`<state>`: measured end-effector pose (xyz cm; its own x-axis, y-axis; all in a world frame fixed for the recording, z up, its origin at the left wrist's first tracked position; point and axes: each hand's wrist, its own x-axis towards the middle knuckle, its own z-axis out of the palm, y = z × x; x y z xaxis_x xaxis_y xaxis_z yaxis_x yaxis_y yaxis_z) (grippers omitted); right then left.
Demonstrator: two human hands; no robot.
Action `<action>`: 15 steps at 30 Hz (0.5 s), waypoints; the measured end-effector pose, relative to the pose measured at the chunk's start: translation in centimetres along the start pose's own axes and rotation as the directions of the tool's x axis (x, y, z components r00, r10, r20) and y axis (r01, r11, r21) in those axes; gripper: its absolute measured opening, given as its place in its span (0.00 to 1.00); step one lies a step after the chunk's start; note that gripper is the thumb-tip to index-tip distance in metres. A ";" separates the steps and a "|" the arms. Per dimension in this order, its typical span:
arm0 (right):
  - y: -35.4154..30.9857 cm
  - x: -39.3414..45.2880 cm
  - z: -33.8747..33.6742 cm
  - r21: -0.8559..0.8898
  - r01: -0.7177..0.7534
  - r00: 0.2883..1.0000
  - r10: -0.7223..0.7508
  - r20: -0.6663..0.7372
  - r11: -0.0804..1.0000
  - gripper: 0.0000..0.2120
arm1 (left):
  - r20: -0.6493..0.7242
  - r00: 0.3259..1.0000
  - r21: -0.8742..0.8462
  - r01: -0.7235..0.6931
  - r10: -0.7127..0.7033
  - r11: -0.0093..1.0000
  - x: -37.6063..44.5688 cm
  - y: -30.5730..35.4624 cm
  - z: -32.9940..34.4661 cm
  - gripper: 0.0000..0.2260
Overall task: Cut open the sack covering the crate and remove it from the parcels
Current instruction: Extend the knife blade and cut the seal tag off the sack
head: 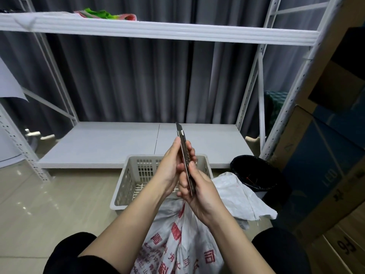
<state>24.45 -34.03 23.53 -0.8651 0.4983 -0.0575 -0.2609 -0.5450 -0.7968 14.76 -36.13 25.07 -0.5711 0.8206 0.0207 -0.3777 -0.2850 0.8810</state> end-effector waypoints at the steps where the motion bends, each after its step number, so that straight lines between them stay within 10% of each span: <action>1: -0.1 0.0 0.1 0.023 0.004 1.000 -0.004 0.020 1.000 0.15 | 0.008 1.000 0.002 -0.005 0.005 1.000 -0.1 0.0 0.0 0.17; 15: 0.4 0.1 -1.2 -0.037 -0.100 0.994 0.102 0.037 0.994 0.20 | 0.066 0.997 0.164 -0.044 0.033 0.986 -0.9 -0.5 -1.2 0.18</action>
<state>24.77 -33.44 22.46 -0.9023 0.4152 -0.1162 -0.1569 -0.5672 -0.8085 14.56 -37.30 24.05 -0.5343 0.8414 0.0810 -0.2280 -0.2358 0.9447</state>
